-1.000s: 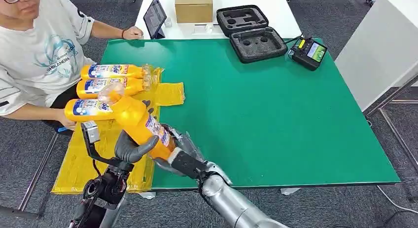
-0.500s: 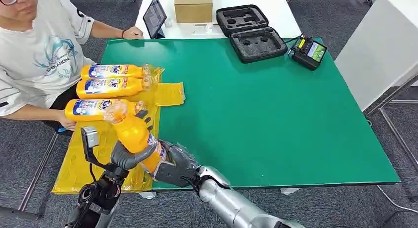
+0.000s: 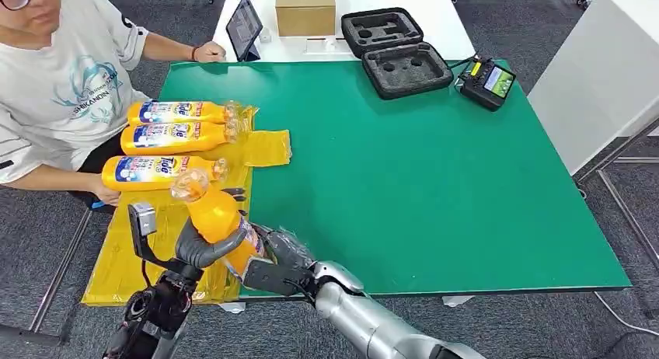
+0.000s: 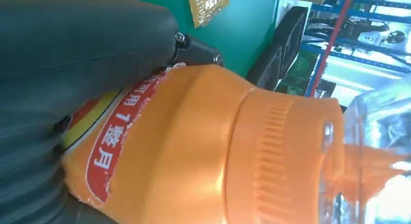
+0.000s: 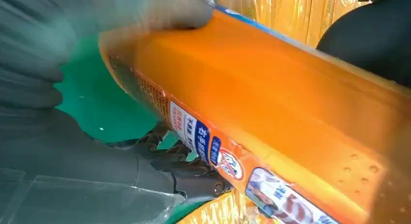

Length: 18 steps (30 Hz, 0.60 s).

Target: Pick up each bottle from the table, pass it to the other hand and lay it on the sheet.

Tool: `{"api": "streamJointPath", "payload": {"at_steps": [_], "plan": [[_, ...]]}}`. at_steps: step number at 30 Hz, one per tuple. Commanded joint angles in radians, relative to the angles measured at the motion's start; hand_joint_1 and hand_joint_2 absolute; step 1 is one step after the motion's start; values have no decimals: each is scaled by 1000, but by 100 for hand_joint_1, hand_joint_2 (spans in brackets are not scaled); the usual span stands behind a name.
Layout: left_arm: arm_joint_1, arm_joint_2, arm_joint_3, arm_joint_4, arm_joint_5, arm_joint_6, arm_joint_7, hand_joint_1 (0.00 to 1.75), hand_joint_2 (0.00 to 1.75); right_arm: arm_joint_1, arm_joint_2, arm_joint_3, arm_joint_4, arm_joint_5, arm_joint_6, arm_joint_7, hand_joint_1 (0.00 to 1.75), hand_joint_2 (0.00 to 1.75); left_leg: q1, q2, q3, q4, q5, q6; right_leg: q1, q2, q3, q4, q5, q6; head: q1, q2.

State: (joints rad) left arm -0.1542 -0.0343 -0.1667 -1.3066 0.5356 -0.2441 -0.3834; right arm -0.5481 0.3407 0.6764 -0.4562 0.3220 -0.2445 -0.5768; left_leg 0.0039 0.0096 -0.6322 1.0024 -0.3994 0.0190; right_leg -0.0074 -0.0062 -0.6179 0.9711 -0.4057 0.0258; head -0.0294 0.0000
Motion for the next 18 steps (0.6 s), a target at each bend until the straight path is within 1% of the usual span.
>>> {"api": "streamJointPath", "payload": {"at_steps": [1,2,3,5,6,7,8,9,10,11,12,13,14,15,16,18], "plan": [[-56,-19,-76,13,-32,1,-1,175,175,1,8,54,43,12,0,-18,175,175,1,-5,4,1,-2,-1,1,-4,6,0,-3,0,0,0],[-56,-19,-76,13,-32,1,-1,175,175,1,8,54,43,12,0,-18,175,175,1,-4,3,0,-1,-1,1,-3,4,0,-2,0,0,0],[-58,-21,-78,15,-36,2,-4,175,175,2,8,48,41,15,-4,-22,175,175,1,-5,5,1,-2,-1,1,-4,7,0,-4,-1,0,0],[-59,-24,-75,5,-47,11,-15,175,175,1,8,32,32,15,-12,-27,175,175,1,-3,2,0,-1,-1,1,-3,3,0,-2,0,0,0],[-60,-26,-72,1,-50,14,-16,175,175,0,8,25,28,13,-18,-30,175,175,1,-5,5,0,-2,-1,1,-4,6,0,-3,-1,0,0],[-61,-28,-70,-3,-51,16,-16,175,175,0,8,19,23,10,-23,-33,161,175,1,-4,3,0,-1,-1,1,-3,4,0,-2,-1,0,0],[-61,-30,-68,-8,-54,21,-12,175,175,0,8,5,12,4,-41,-46,82,175,1,-3,1,0,-1,-1,1,-3,2,0,-2,0,0,0],[-58,-31,-66,-12,-56,25,-11,175,175,-1,8,-2,8,7,-69,-45,0,175,1,-4,3,1,-2,-1,1,-3,4,0,-3,-1,0,0],[-49,-33,-58,-23,-65,43,-15,175,175,-2,8,-15,-3,6,-92,-44,0,175,1,-4,3,1,-1,-1,1,-3,4,0,-2,-1,0,0],[-43,-34,-50,-34,-90,72,-30,175,175,-1,7,-35,-17,-1,-110,-53,0,0,1,-5,5,2,-3,-1,1,-3,6,1,-4,-1,0,0],[-38,-32,-42,-48,-131,111,-54,175,175,2,2,-57,-43,-4,-136,-72,0,0,0,-3,3,1,-1,-1,0,-3,4,1,-2,0,0,0],[-38,-31,-33,-57,-166,147,-73,175,175,5,-5,-79,-72,-11,-151,-88,0,0,1,-4,4,1,-3,-1,1,-2,5,1,-3,-1,0,0],[-38,-27,-19,-73,-264,242,-121,175,175,22,-15,-121,-137,-36,-188,-120,0,0,1,-2,2,1,-2,-1,1,-1,3,0,-2,0,0,0],[-39,-23,-7,-86,-324,289,-143,175,175,49,-36,-148,-234,-31,-196,-120,0,0,1,-3,4,1,-2,-1,1,-2,5,1,-3,-1,0,0],[-43,-21,7,-95,-449,408,-187,175,175,92,-60,-178,-377,-28,-242,-119,0,0,1,-3,5,2,-3,-1,1,-2,6,1,-4,-1,0,0],[-46,-15,21,-98,-449,406,-184,175,175,110,-77,-183,-446,-15,-221,-89,0,0,1,-4,7,2,-4,-1,1,-3,9,1,-5,-1,1,0]]}}
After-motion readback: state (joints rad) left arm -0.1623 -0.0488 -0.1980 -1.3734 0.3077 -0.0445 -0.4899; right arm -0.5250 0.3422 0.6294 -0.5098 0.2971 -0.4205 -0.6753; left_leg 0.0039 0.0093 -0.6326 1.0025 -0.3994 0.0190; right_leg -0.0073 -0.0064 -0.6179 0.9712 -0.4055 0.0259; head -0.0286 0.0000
